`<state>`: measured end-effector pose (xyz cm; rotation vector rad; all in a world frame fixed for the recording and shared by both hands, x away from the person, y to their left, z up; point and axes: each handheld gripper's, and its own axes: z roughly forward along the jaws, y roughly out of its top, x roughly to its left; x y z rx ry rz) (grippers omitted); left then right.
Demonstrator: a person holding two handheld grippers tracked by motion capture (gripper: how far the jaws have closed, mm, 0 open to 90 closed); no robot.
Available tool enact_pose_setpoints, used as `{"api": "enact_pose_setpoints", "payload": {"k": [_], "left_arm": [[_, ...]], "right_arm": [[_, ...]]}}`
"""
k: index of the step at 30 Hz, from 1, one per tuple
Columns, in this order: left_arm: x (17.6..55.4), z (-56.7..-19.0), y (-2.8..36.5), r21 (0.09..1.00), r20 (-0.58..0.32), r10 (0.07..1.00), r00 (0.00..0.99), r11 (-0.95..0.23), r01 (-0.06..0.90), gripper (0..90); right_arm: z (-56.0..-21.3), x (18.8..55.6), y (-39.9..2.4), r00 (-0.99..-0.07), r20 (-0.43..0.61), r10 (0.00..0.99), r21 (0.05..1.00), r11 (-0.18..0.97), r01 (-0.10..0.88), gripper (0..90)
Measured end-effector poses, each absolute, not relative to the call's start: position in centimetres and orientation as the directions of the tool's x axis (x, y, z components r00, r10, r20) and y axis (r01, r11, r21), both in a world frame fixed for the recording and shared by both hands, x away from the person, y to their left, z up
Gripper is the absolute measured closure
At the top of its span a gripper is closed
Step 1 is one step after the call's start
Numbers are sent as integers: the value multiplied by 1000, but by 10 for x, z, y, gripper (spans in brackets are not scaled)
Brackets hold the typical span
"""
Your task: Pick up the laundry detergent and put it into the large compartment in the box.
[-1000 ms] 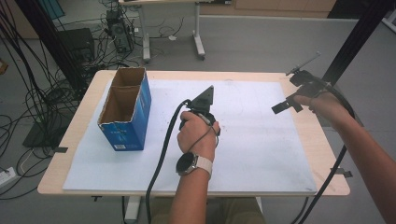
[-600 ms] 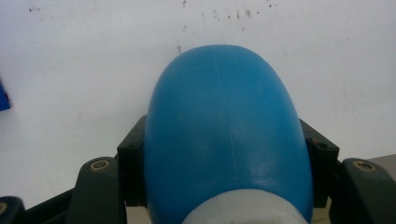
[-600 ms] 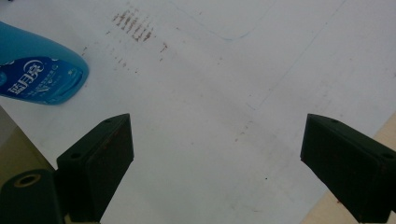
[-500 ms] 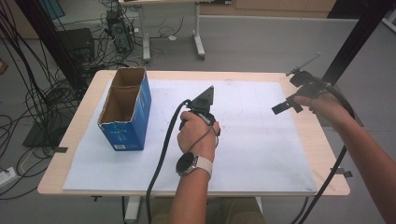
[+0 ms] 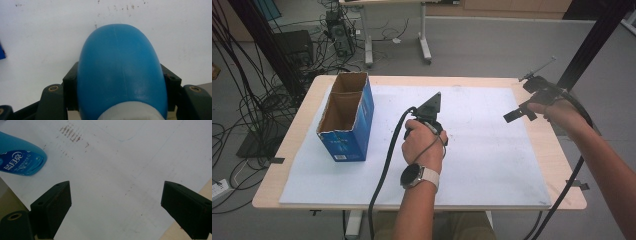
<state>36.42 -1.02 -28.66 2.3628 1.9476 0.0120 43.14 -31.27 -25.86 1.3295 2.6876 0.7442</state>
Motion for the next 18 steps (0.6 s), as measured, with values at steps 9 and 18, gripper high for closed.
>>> {"api": "enact_pose_setpoints", "payload": {"k": [9, 18], "left_arm": [[364, -287, -10, 68, -44, 980, 194, -191, 979, 369], [364, -287, -10, 70, -43, 979, 197, -194, 979, 369]], "right_arm": [[-259, 431, -313, -628, 164, 760, 443, 512, 736, 95], [-259, 430, -313, -630, 165, 759, 445, 513, 734, 94]]}}
